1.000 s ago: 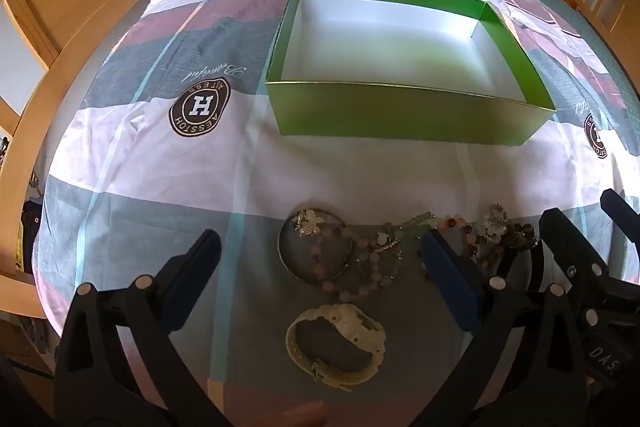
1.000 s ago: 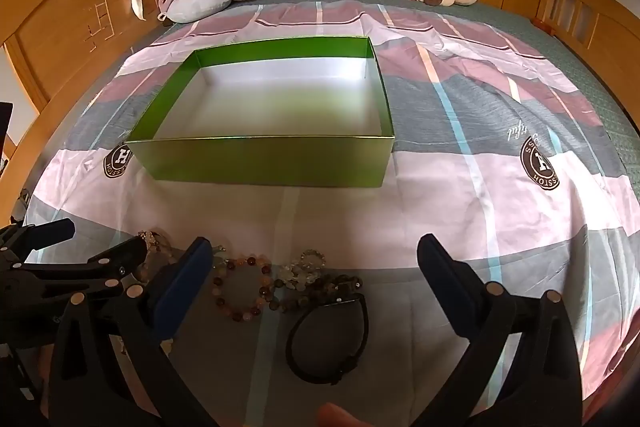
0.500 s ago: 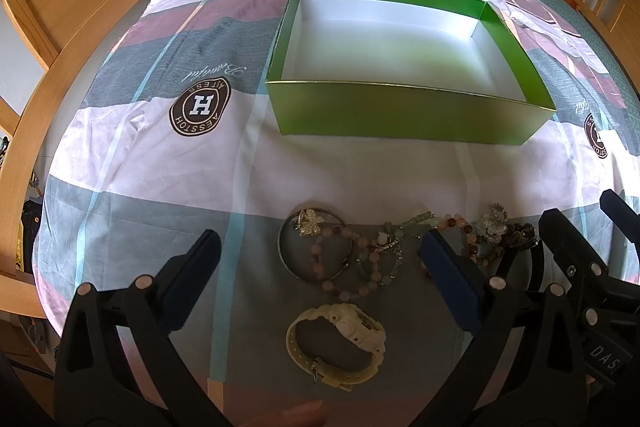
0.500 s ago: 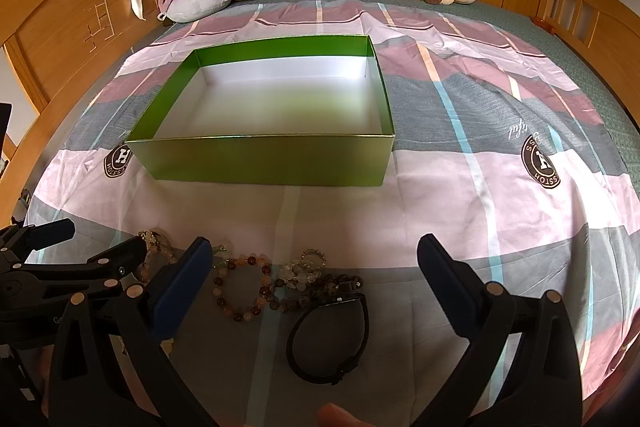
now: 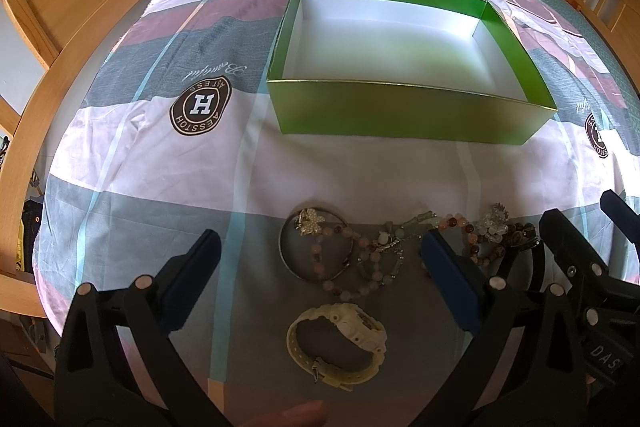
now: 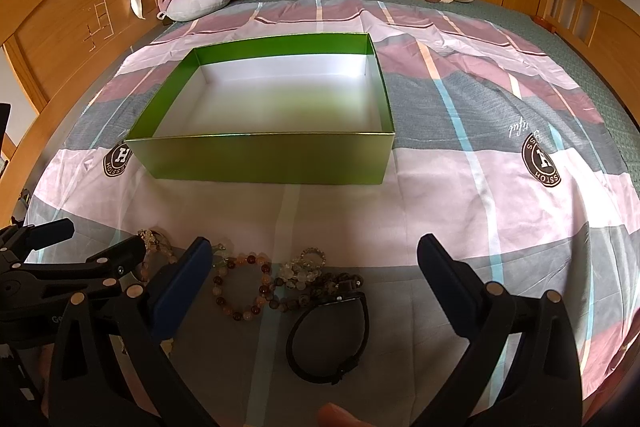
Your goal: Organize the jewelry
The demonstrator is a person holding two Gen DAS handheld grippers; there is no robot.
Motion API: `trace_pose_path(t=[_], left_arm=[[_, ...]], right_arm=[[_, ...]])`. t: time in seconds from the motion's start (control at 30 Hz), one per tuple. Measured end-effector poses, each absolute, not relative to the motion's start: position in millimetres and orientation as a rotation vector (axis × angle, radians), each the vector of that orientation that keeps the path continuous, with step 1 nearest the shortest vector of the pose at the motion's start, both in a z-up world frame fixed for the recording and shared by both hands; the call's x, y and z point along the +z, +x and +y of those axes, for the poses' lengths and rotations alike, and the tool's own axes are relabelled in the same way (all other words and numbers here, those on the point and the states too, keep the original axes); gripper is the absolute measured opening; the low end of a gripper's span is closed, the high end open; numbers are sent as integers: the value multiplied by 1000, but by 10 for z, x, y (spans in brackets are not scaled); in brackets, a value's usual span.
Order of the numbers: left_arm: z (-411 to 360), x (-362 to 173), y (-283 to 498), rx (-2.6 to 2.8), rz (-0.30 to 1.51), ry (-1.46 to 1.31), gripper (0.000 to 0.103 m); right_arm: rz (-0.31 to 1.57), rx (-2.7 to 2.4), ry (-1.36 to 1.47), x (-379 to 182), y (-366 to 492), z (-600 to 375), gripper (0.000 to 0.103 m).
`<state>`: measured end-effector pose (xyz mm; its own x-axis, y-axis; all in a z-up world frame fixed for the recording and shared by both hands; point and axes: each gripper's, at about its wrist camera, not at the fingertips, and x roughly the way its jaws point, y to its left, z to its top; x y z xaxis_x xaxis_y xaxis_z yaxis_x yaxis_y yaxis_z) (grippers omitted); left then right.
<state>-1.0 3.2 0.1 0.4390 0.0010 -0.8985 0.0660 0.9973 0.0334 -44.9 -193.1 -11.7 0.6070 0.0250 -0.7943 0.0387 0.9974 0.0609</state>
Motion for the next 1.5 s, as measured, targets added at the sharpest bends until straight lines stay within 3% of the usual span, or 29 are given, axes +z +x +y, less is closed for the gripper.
trace_pose_path(t=[1.5], left_arm=[[66,-101,-50,-37,1125,72,101]], right_arm=[[926,-7,74,-131,-442,-1923,102]])
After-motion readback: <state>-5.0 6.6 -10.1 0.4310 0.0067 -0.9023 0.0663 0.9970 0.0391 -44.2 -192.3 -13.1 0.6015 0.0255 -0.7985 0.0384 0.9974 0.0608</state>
